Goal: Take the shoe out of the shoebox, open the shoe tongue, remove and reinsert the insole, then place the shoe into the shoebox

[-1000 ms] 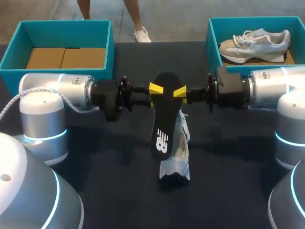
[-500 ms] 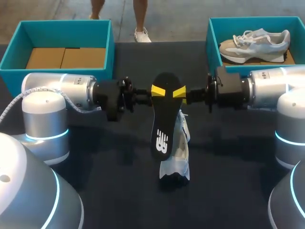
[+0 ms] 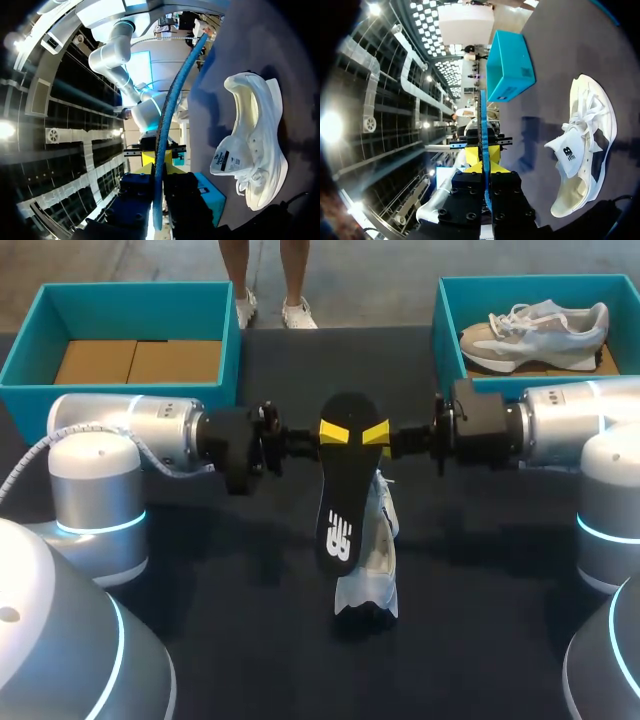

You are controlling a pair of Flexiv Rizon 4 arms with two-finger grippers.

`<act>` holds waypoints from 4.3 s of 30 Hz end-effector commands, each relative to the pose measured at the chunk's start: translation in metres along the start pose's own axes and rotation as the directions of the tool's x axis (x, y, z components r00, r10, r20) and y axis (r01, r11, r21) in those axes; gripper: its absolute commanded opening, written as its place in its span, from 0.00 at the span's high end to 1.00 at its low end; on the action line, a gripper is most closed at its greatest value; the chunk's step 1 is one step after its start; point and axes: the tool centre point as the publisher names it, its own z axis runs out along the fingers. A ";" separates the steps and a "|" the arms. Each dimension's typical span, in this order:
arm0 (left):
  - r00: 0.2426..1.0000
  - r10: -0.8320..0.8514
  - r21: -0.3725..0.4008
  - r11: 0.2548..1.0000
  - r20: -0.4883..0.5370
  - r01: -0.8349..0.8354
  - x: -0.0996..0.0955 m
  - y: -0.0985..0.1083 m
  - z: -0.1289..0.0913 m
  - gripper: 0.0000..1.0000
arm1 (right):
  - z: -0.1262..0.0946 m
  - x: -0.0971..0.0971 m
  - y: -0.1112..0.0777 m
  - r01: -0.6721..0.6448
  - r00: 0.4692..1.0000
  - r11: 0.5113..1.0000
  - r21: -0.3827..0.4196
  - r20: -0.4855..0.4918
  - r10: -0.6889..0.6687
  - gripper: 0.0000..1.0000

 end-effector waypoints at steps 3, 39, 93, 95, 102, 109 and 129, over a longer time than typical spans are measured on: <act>1.000 0.007 -0.008 1.000 0.004 -0.007 0.002 -0.001 0.003 0.88 | 0.002 0.000 -0.001 0.001 1.000 1.000 -0.002 0.003 -0.001 1.00; 0.999 -0.035 -0.022 0.999 0.024 0.036 -0.011 -0.047 -0.014 1.00 | -0.031 -0.008 -0.019 -0.061 0.996 0.997 -0.052 0.056 0.064 0.00; 0.891 -0.455 0.047 0.890 0.003 0.454 -0.001 -0.146 -0.025 1.00 | -0.067 -0.041 -0.084 -0.167 0.975 0.981 -0.101 0.130 0.179 0.00; 0.891 -0.455 0.047 0.890 0.003 0.454 -0.001 -0.146 -0.025 1.00 | -0.067 -0.041 -0.084 -0.167 0.975 0.981 -0.101 0.130 0.179 0.00; 0.891 -0.455 0.047 0.890 0.003 0.454 -0.001 -0.146 -0.025 1.00 | -0.067 -0.041 -0.084 -0.167 0.975 0.981 -0.101 0.130 0.179 0.00; 0.881 -0.472 0.063 0.879 -0.014 0.472 0.001 -0.145 -0.027 1.00 | -0.064 -0.043 -0.092 -0.162 0.978 0.980 -0.113 0.114 0.175 0.00; 0.784 -0.619 0.147 0.781 0.054 0.606 0.026 -0.159 0.000 1.00 | -0.070 -0.067 -0.130 -0.237 0.938 0.942 -0.239 0.195 0.286 0.00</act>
